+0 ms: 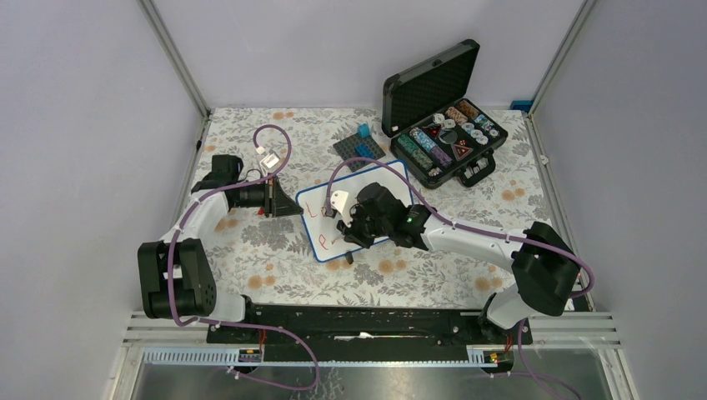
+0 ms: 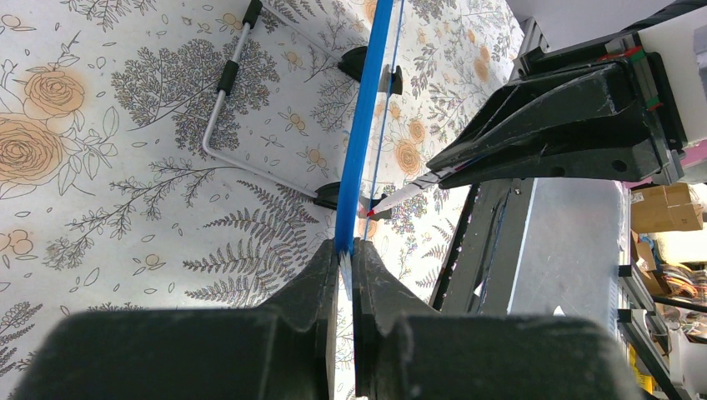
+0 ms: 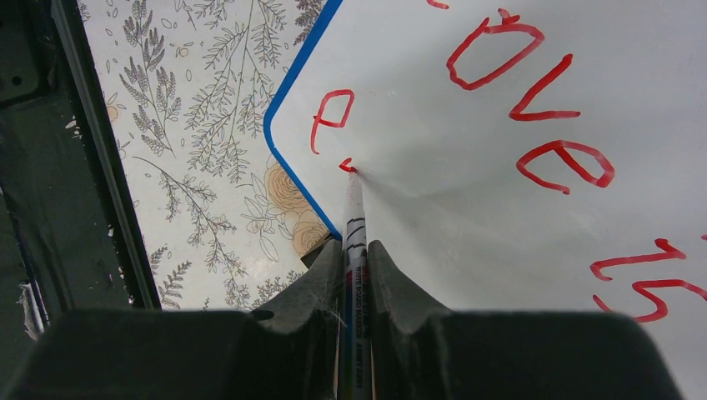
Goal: Write a sentence on the whiteboard
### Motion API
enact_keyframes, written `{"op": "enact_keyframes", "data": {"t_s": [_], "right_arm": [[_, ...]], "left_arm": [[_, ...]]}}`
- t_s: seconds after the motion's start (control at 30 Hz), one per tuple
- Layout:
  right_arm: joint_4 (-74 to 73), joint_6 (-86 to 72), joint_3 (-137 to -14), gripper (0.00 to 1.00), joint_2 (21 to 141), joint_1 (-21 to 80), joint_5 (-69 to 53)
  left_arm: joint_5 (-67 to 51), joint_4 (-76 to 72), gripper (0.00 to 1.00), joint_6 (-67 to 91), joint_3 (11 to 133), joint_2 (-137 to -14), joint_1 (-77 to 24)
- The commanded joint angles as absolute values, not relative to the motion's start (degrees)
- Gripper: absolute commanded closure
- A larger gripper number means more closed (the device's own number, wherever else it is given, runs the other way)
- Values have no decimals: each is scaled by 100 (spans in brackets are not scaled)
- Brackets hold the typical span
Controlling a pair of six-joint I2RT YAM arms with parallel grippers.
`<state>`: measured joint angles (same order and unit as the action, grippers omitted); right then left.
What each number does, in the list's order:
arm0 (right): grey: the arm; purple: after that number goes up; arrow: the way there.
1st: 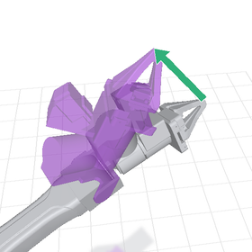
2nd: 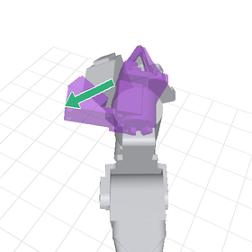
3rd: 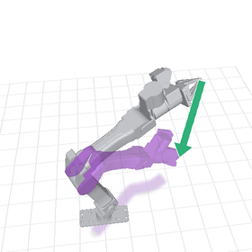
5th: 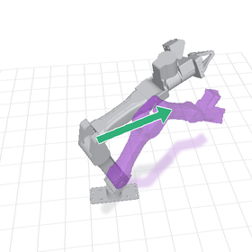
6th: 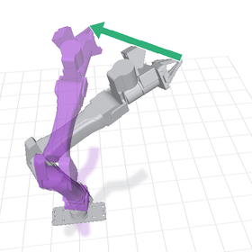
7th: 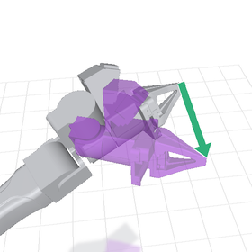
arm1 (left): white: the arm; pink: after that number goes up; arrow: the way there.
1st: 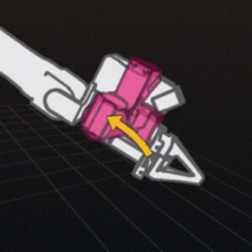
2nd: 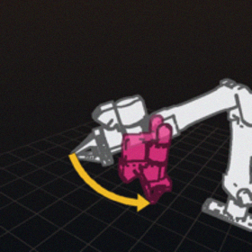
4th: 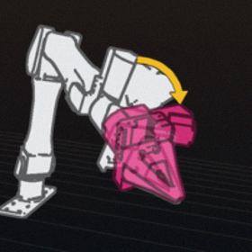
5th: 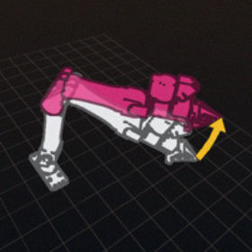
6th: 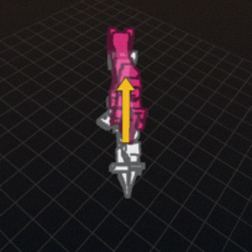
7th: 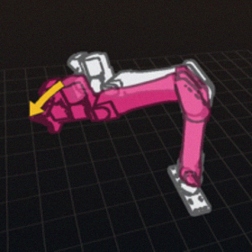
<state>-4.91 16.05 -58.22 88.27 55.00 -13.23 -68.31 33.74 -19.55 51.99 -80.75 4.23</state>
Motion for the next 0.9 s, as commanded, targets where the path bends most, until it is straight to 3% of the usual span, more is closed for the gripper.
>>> {"op": "enact_keyframes", "data": {"t_s": [0.0, 0.87], "right_arm": [[-424, 1635, -6098, 100, 8693, 5489, -1341], [-452, 1563, -6095, 100, 8533, 5262, -1125]], "left_arm": [[-6817, 3344, 100, -2083, 5304, -7983, 396], [-6818, 3349, 100, -2092, 5309, -7998, 396]]}}
